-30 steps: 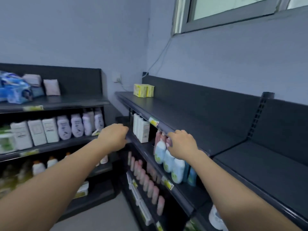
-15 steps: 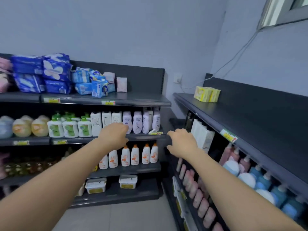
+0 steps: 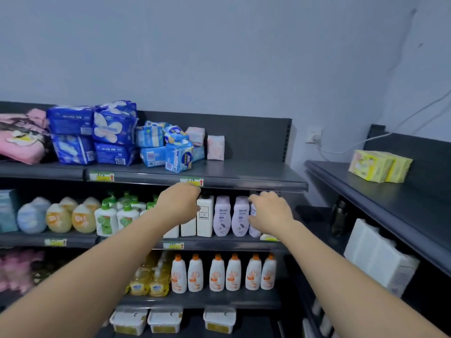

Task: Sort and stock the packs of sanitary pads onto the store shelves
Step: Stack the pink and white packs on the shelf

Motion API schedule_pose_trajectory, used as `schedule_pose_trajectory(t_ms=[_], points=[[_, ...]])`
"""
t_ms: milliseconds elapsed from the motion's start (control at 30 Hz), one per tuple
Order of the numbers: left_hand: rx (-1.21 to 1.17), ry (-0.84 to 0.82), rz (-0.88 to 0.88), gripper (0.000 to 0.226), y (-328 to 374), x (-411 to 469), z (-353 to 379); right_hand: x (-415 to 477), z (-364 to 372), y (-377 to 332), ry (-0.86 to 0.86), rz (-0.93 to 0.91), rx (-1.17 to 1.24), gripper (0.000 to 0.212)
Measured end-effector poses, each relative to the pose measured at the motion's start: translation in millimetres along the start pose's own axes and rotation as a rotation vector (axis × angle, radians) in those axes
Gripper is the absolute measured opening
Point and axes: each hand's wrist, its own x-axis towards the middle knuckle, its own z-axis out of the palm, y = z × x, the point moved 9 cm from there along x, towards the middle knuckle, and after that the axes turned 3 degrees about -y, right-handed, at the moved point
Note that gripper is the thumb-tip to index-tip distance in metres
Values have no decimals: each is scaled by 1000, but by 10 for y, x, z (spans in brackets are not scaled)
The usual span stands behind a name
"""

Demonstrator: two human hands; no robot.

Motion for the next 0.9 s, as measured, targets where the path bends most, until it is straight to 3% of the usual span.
schedule_pose_trajectory(t_ms=[467, 900], points=[[78, 175, 37, 31, -756, 2223, -38, 2350, 240, -121, 42, -29, 57, 49], [297, 124, 32, 23, -1332, 4209, 250, 4110, 636, 135, -26, 62, 195, 55]])
